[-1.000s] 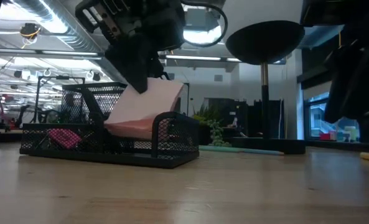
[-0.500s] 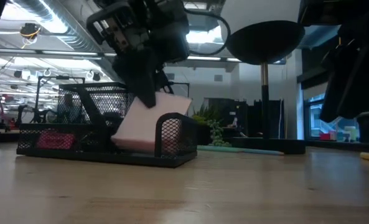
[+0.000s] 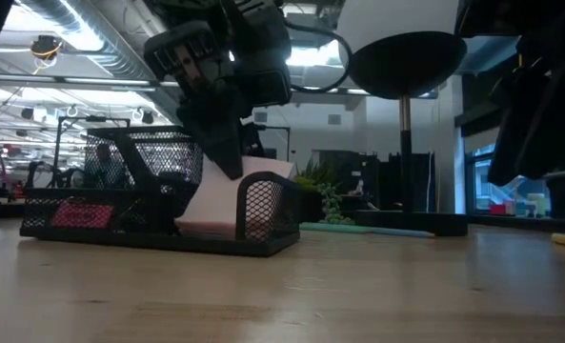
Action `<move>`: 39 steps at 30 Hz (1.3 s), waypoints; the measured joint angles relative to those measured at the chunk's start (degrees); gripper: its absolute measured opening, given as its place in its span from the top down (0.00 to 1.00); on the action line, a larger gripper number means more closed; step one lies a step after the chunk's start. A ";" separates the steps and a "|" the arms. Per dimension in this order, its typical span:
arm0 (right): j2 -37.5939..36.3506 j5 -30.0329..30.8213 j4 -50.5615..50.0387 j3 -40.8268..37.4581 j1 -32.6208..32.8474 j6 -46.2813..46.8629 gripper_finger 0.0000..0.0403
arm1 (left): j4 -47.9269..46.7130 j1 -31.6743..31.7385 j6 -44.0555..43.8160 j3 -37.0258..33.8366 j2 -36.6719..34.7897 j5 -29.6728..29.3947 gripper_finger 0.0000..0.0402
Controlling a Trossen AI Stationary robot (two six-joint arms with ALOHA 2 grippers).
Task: Pick and place office supplies into organizer
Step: Put the sticky notes into the desk organizer, then put the light blue pencil into the desk organizer
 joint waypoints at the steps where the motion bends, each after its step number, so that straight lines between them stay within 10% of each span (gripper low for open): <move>1: 0.00 0.00 0.04 0.00 0.00 -0.38 0.37 | -0.03 -0.01 0.02 0.02 0.00 -0.54 0.88; 13: 0.00 0.02 0.26 0.00 0.00 -0.70 0.37 | -0.11 -0.02 4.45 -0.14 -1.89 -2.53 0.70; 39: 0.00 2.70 0.36 0.02 -0.66 1.12 0.37 | -3.85 -5.56 14.47 1.83 -15.66 -34.74 0.67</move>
